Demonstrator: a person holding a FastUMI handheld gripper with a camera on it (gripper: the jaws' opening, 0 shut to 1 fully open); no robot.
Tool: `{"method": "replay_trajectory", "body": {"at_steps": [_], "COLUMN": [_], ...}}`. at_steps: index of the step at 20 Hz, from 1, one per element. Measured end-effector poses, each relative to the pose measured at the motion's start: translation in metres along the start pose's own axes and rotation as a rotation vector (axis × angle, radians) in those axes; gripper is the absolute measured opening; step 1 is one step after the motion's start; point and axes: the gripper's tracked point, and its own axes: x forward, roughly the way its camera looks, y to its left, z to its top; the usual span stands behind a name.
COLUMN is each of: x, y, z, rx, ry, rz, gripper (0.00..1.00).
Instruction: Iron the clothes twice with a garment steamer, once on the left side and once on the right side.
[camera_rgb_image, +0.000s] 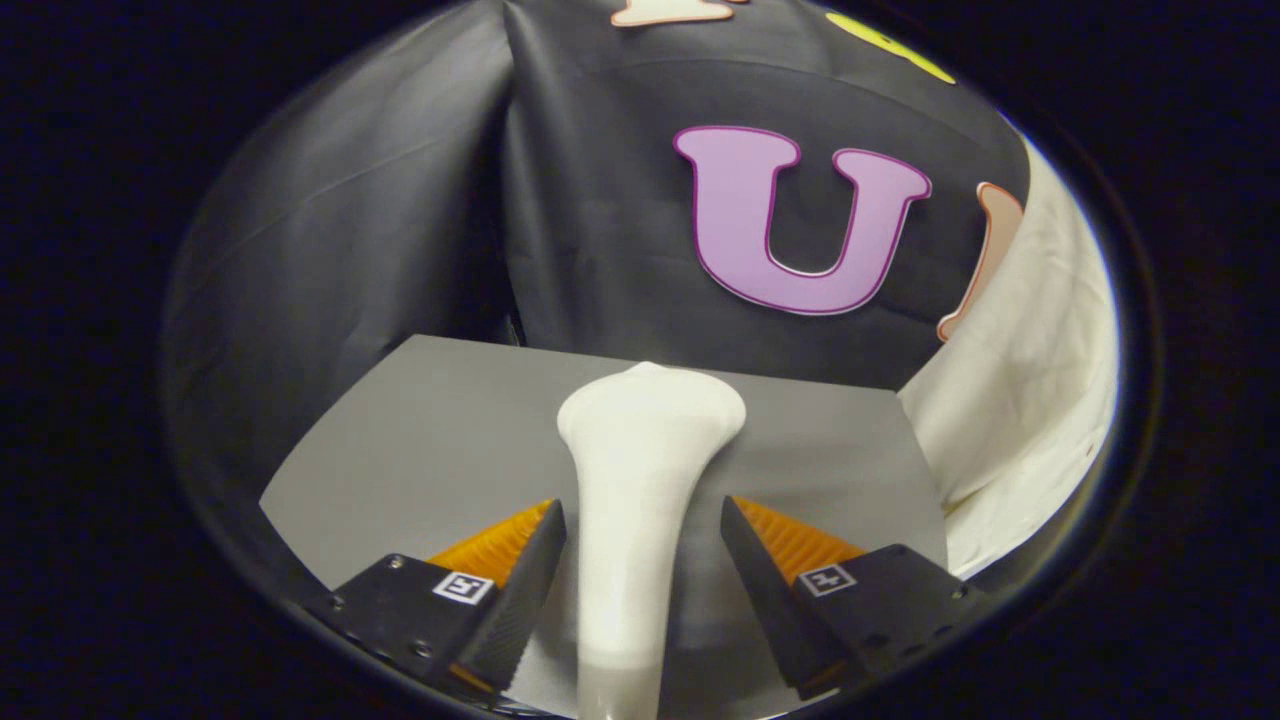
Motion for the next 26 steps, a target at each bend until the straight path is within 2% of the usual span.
{"method": "replay_trajectory", "body": {"at_steps": [1,2,3,7,13,16,22,26], "x": [0.018,0.008,0.001,-0.009,-0.051,-0.067,-0.098,-0.142], "y": [-0.007,-0.011,-0.008,-0.008,-0.037,-0.037,-0.039,-0.047], "z": [-0.004,0.002,-0.002,0.023,0.05,0.056,0.042,0.056], "rx": [0.018,0.035,0.034,0.11,0.27,0.238,0.137,0.182], "ry": [0.01,-0.005,0.003,-0.138,-0.295,-0.354,-0.366,-0.496], "rz": [-0.023,-0.036,-0.042,0.059,0.064,0.109,0.107,0.094], "gripper": [0.74,0.52,0.51,0.46,0.45,0.44,0.4,0.39]}}
